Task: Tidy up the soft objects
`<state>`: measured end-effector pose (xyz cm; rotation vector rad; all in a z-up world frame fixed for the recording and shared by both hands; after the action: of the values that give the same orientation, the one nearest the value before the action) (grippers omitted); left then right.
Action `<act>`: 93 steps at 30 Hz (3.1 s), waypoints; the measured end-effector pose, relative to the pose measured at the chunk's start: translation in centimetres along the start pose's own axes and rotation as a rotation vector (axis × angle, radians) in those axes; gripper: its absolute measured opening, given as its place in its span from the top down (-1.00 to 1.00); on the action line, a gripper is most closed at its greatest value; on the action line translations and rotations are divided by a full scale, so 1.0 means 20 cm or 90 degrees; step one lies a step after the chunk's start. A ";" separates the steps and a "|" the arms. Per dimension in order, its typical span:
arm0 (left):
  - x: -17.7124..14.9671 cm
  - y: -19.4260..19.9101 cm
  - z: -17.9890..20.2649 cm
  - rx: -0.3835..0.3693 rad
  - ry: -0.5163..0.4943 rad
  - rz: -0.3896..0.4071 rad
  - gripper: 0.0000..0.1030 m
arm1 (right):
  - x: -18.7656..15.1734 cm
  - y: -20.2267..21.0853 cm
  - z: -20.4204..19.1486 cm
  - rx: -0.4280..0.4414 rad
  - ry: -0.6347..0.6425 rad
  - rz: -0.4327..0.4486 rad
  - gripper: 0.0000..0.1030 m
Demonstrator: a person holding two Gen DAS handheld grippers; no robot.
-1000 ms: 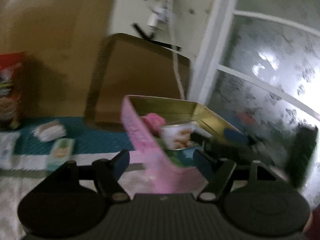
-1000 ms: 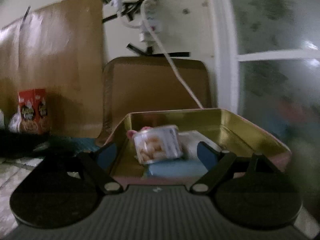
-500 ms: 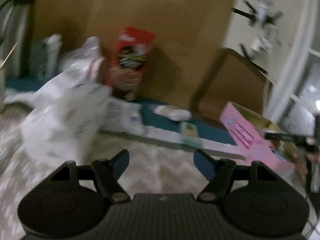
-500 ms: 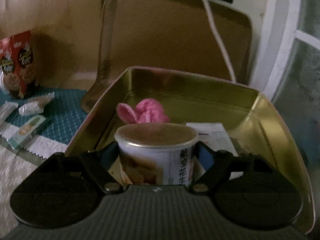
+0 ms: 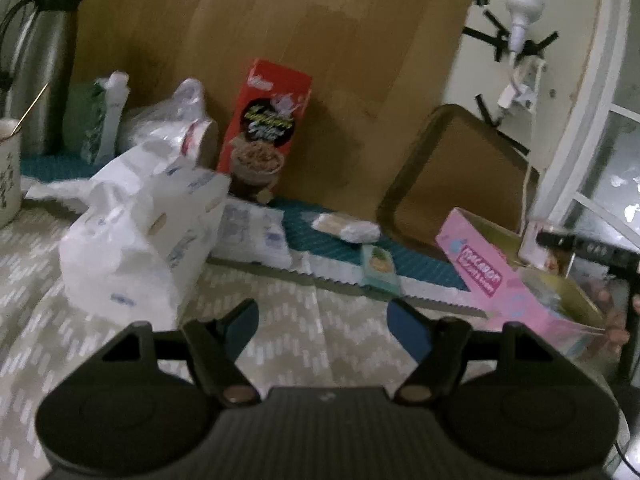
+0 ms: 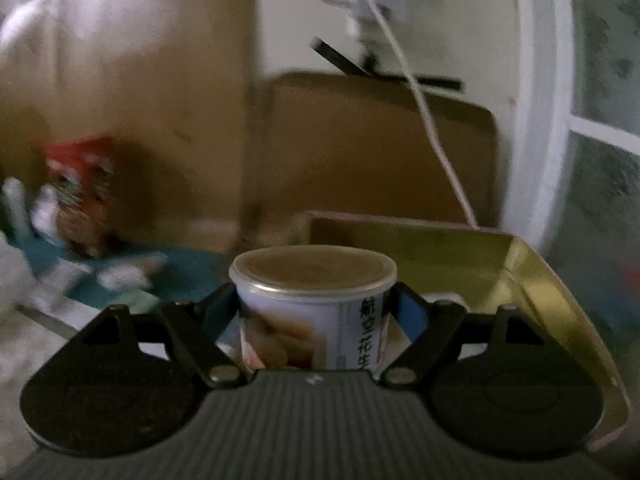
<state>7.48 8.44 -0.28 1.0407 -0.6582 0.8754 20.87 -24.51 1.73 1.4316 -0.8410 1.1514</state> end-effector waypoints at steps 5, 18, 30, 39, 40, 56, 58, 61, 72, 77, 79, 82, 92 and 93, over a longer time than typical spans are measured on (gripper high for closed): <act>-0.04 -0.02 -0.09 0.040 -0.011 -0.006 -0.42 | 0.07 0.02 -0.25 0.055 -0.002 0.031 -0.63; -0.12 -0.08 -0.12 0.055 -0.052 -0.018 -0.38 | -0.09 -0.43 -0.59 0.050 -0.015 -0.050 -0.64; -0.11 -0.09 -0.14 0.061 -0.050 -0.020 -0.40 | -0.17 -0.56 -0.57 0.015 -0.021 -0.077 -0.64; -0.11 -0.09 -0.14 0.060 -0.047 -0.021 -0.42 | -0.26 -0.43 -0.60 0.025 -0.009 -0.063 -0.63; -0.11 -0.09 -0.14 0.060 -0.047 -0.020 -0.42 | -0.27 -0.40 -0.61 0.027 -0.008 -0.062 -0.63; -0.09 -0.02 -0.16 0.054 -0.027 0.007 -0.59 | -0.34 -0.14 -0.73 0.068 0.014 -0.053 -0.70; -0.08 -0.02 -0.16 0.044 -0.023 0.015 -0.60 | -0.29 -0.07 -0.70 0.029 0.011 -0.009 -0.80; -0.07 -0.03 -0.15 0.034 -0.021 0.014 -0.60 | -0.17 0.06 -0.77 0.044 0.034 0.074 -0.87; -0.04 0.01 -0.15 0.009 -0.010 0.051 -0.61 | 0.11 -0.51 -1.19 0.104 0.103 -0.152 -0.86; -0.03 0.02 -0.17 0.008 0.002 0.052 -0.61 | -0.10 -0.98 -1.18 0.019 0.092 -0.375 -0.61; -0.03 0.01 -0.18 0.004 0.012 0.050 -0.60 | -0.14 -0.99 -1.18 0.031 0.058 -0.395 -0.14; -0.03 0.01 -0.21 -0.004 0.033 0.046 -0.61 | -0.15 -0.90 -1.24 0.078 0.063 -0.387 0.02; -0.09 -0.02 -0.19 -0.134 0.116 -0.053 -0.04 | -0.53 0.08 -1.42 0.241 0.306 -0.151 0.01; -0.12 -0.02 -0.15 -0.156 0.122 -0.079 -0.04 | -0.58 0.20 -1.41 0.245 0.296 -0.121 0.01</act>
<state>6.74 10.41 -3.61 0.7590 -0.5188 0.7538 7.94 1.23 -9.07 1.4255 -0.1585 1.4703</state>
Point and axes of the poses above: each gripper's, at about its wrist camera, not at the fingertips, and y roughly against the way its jaws point, z to its right, x to its top, the point moved 10 cm from there along -y, roughly the way its jaws point, and after that the axes turned 3 degrees about -x, right-handed, at the moved point
